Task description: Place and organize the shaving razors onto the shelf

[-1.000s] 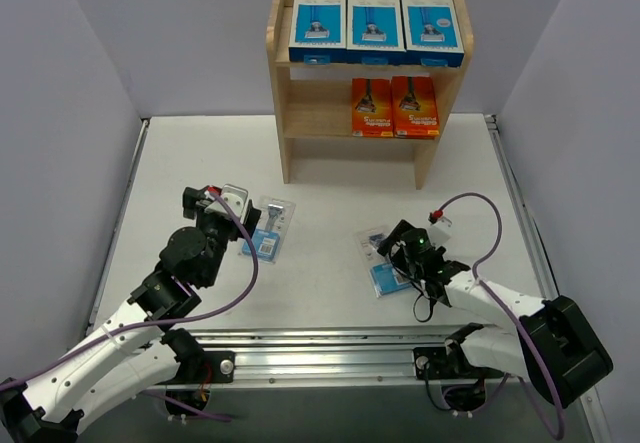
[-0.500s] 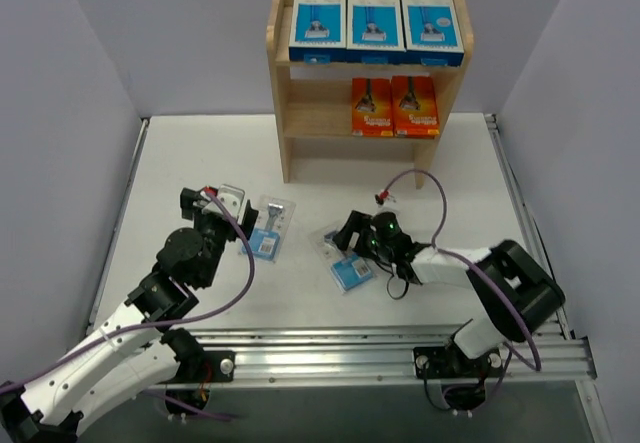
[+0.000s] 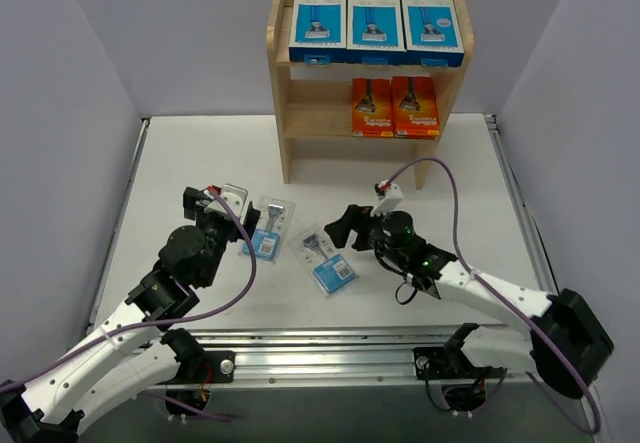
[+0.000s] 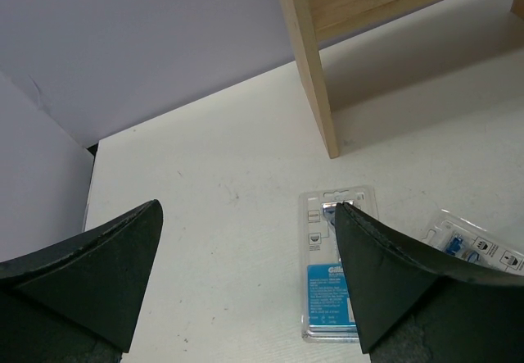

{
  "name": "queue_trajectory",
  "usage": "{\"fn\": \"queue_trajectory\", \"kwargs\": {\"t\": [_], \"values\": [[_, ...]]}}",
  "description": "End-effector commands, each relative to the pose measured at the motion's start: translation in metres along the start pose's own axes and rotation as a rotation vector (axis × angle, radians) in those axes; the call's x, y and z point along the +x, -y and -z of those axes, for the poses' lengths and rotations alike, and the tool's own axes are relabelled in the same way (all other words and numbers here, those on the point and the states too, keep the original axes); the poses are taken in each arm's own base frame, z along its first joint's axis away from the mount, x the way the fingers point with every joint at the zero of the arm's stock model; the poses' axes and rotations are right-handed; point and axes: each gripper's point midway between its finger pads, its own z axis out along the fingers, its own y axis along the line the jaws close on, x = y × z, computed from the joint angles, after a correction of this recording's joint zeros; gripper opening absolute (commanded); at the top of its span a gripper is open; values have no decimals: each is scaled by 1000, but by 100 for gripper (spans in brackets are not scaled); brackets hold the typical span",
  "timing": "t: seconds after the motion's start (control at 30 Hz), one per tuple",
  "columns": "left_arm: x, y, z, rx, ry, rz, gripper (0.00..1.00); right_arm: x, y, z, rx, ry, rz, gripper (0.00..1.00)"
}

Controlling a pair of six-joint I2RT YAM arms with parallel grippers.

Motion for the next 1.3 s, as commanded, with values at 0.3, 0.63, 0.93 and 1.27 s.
{"fn": "queue_trajectory", "kwargs": {"t": [0.3,0.63,0.93,1.27], "values": [[-28,-9,2,-6,58,62,95,61,33,65,217,-94,-120,68],[-30,-6,0,14,56,73,97,124,32,53,238,-213,-190,65],[-30,-13,3,-8,61,79,98,136,29,23,238,-200,-247,64],[-30,-10,3,3,61,84,98,128,53,7,347,-154,-299,63]]}}
